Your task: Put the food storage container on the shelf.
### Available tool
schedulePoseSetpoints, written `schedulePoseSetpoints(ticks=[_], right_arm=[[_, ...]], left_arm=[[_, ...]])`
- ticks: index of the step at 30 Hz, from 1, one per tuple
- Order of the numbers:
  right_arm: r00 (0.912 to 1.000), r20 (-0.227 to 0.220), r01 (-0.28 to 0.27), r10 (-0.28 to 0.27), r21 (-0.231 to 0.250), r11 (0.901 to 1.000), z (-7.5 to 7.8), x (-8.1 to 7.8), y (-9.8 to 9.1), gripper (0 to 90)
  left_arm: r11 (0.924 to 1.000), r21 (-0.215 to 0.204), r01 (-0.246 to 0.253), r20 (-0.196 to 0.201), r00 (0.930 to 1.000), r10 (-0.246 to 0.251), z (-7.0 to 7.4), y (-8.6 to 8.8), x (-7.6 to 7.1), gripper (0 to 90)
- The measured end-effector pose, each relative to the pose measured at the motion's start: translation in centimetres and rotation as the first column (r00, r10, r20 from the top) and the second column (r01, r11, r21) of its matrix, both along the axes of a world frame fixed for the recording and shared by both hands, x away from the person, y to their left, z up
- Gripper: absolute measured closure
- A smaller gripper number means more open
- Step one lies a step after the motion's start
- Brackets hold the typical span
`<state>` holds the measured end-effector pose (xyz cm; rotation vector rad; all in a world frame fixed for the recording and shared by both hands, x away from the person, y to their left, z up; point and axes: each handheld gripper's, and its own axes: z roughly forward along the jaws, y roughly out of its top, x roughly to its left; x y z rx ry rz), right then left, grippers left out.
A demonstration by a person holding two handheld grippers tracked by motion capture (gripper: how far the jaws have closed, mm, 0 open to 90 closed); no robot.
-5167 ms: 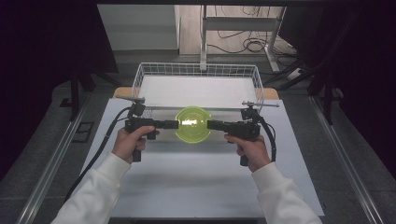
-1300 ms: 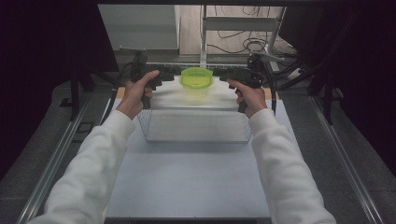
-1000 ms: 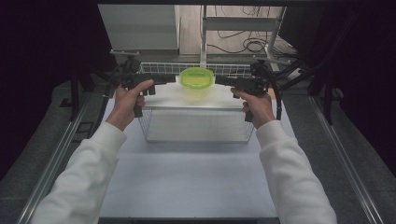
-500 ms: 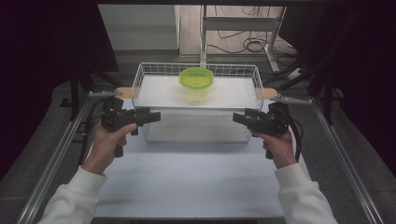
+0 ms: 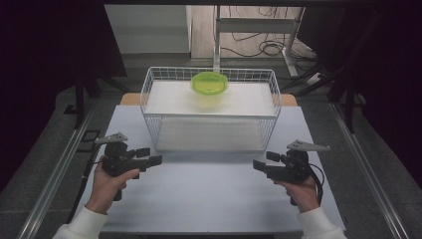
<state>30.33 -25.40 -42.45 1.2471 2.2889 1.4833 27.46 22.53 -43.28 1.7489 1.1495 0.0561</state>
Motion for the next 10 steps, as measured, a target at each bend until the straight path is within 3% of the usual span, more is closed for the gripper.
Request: schedulePoseSetpoints(ticks=[10], right_arm=[[0.9999,0.013,-0.001,0.001,-0.007,1.0,-0.42,-0.28,0.23,23.6]], left_arm=[[0.9999,0.01,-0.01,-0.008,0.9999,0.01,-0.51,0.04,-0.14,27.9]])
